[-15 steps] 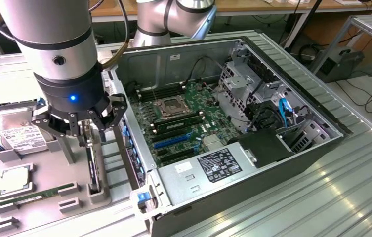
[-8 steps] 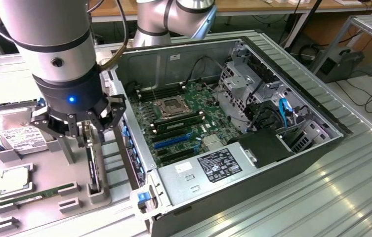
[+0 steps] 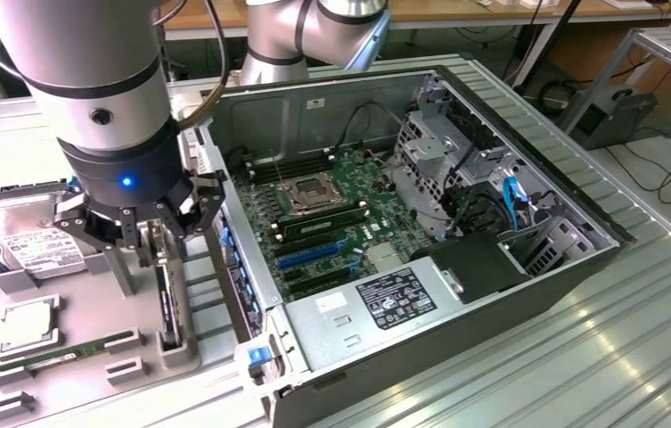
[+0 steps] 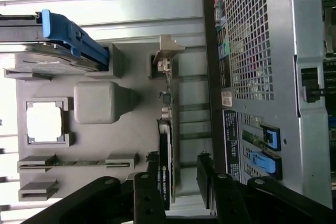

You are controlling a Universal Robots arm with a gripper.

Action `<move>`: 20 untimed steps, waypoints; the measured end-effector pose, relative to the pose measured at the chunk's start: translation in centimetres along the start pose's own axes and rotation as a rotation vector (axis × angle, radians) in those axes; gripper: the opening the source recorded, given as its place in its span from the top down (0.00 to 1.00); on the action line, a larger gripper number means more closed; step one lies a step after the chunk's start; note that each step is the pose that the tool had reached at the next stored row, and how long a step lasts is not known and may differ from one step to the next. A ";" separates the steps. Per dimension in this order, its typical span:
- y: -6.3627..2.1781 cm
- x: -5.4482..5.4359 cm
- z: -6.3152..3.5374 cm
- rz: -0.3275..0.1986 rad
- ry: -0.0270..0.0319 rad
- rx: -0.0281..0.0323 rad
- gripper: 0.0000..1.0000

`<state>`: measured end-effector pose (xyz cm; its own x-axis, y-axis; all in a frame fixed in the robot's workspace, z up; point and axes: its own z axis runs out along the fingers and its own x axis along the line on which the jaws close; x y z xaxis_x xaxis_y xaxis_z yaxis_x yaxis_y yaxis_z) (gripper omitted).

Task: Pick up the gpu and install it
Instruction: 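Pick up the gpu and move the gpu toward the slot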

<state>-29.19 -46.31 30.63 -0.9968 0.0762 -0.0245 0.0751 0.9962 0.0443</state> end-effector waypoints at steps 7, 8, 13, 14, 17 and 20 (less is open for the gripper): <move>0.05 0.3 0.31 0.000 0.0000 0.0000 0.58; 0.05 0.3 0.36 0.000 0.0000 0.0000 0.58; 0.06 0.7 0.61 0.000 -0.0001 -0.0001 0.58; 0.07 0.7 0.65 0.000 -0.0001 -0.0001 0.58; 0.06 1.0 0.80 0.000 0.0000 -0.0001 0.58; 0.06 1.2 0.98 0.000 0.0000 0.0000 0.58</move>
<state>-30.34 -46.11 29.62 -0.9968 0.0762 -0.0245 0.0751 0.9962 0.0443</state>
